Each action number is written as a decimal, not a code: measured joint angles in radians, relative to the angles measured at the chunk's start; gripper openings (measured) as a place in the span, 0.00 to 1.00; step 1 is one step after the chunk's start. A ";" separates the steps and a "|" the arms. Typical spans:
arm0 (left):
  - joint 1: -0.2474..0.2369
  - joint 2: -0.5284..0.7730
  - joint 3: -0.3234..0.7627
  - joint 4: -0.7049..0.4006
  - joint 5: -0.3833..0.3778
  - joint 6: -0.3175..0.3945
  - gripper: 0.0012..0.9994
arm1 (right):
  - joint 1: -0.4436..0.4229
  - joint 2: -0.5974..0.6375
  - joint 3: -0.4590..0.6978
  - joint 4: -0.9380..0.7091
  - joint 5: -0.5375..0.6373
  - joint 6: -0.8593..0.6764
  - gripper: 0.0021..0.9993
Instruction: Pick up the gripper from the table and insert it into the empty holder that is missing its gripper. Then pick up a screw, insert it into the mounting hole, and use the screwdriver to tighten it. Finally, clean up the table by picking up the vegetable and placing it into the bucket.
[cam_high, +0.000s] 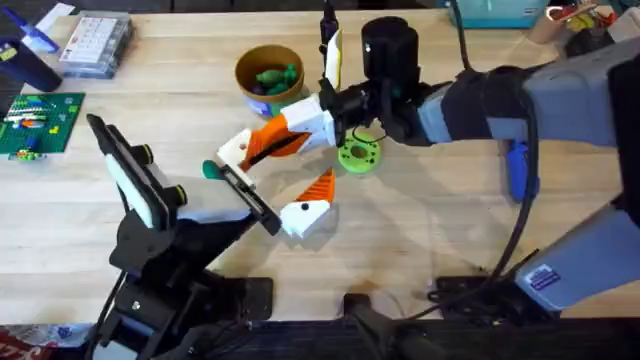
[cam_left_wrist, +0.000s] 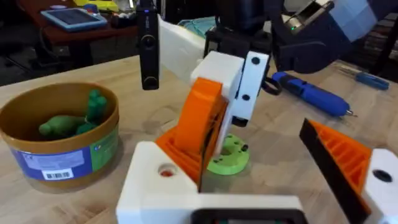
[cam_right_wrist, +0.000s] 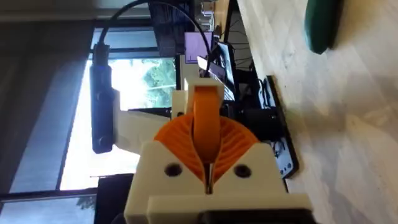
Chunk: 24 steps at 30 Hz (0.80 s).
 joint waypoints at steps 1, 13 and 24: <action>-0.001 0.000 0.000 0.000 0.006 0.000 0.99 | -0.003 0.000 0.000 -0.001 -0.003 0.000 0.02; -0.001 0.000 0.000 0.001 0.024 0.001 0.99 | 0.001 0.002 0.000 -0.002 -0.014 0.000 0.02; -0.001 0.000 0.000 0.000 0.016 -0.001 0.99 | 0.008 0.002 0.000 0.001 -0.003 0.000 0.02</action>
